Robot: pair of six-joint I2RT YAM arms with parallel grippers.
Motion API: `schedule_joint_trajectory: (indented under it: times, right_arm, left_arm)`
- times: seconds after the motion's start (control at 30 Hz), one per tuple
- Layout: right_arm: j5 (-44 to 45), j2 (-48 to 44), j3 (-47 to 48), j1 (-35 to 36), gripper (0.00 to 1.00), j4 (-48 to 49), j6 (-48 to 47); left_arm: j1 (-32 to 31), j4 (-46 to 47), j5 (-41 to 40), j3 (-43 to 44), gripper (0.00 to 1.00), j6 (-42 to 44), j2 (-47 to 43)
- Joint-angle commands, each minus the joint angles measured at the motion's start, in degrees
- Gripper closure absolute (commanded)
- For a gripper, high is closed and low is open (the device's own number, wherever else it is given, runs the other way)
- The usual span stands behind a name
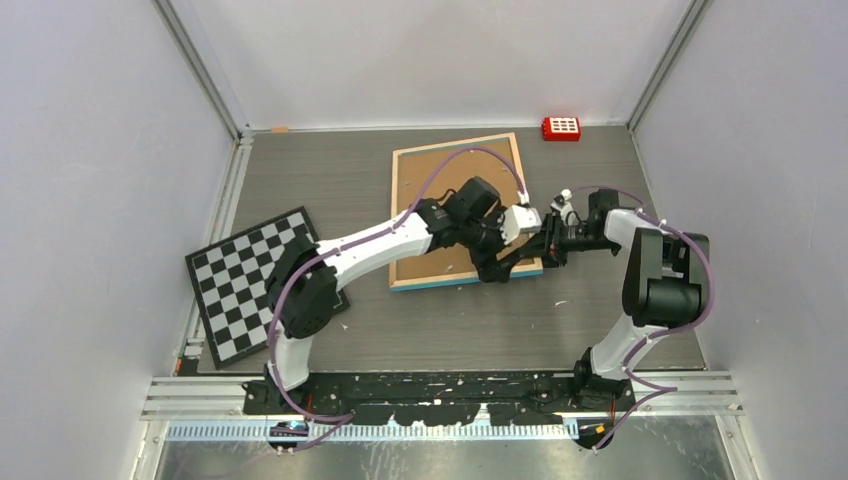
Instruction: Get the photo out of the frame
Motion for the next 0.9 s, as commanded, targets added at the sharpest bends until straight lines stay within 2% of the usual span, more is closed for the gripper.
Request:
schedule_joint_trajectory:
  times: [0.0, 0.13, 0.4, 0.6, 0.87]
  right_arm:
    - [11.20, -4.22, 4.50, -1.03, 1.00, -12.65, -0.93]
    - [15.75, -6.76, 8.93, -1.88, 1.00, -18.59, -3.21]
    - [26.57, -10.44, 21.42, -2.07, 0.99, -33.33, -14.45]
    - [35.35, -11.11, 31.24, -2.07, 0.99, -39.57, -20.38]
    - [45.29, -7.47, 49.46, -2.07, 0.99, -47.70, -26.57]
  left_arm:
    - [3.87, -5.35, -0.31, 5.15, 0.21, -5.39, -6.89]
    - [7.48, -9.37, -1.48, 5.25, 0.01, -6.74, -11.53]
    - [11.18, -11.21, -9.52, -2.05, 0.00, -4.39, -22.03]
    - [13.16, -11.43, -12.93, -6.42, 0.00, -4.61, -26.75]
    - [15.67, -13.81, -15.78, -8.29, 0.00, -2.21, -29.50]
